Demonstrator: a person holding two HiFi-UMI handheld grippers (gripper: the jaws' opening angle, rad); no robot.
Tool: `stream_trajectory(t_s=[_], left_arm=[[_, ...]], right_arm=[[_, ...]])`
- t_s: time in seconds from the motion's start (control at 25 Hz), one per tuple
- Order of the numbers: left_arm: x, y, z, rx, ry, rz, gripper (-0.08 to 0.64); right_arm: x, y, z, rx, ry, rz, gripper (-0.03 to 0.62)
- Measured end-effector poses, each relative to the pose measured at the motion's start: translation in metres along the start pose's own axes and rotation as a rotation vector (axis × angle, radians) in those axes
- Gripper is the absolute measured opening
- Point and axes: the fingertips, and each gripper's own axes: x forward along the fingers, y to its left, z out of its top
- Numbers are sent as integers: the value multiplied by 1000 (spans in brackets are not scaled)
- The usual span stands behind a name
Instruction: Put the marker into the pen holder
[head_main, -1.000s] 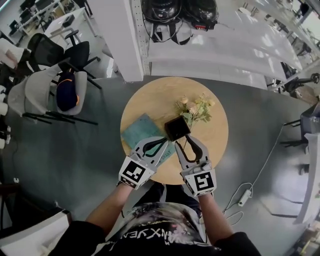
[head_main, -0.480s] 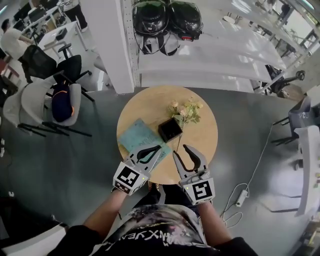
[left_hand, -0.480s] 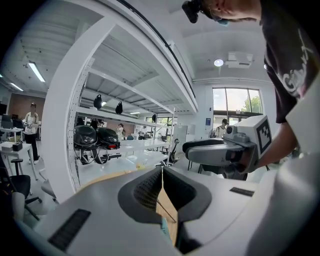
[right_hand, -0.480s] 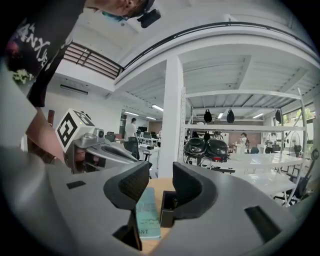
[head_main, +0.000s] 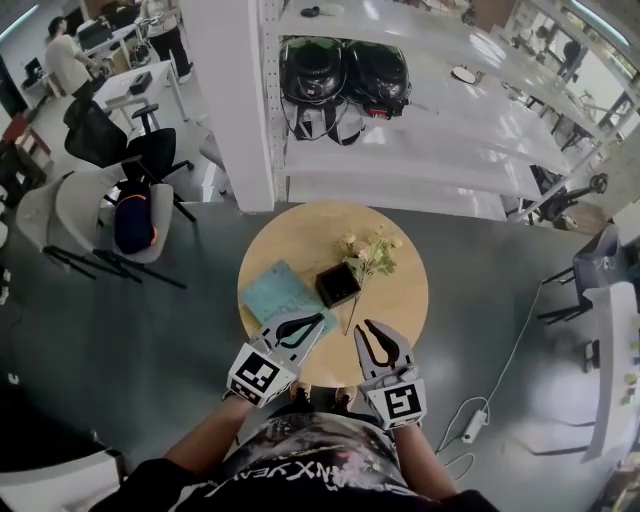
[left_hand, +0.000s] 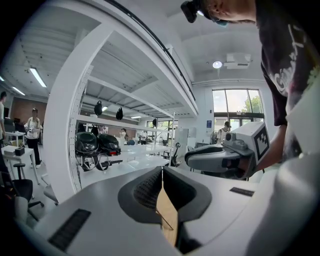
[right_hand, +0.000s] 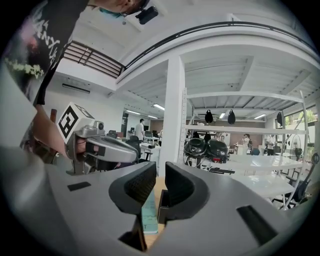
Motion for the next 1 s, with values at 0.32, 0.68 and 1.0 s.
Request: stream_trajectory(t_s=[0.32,0.68,1.0], left_arm=[[8,1,14,-3,-15,69,25],[22,1,19,-19,-24,121,26],[32,0,23,-12,-24,141,25]], right_arm=[[-3,-9,11,-34,-27,76,2],[-5,-26,5,-48,-14,132,0],[-5,-34,6,-51,-26,156,0]])
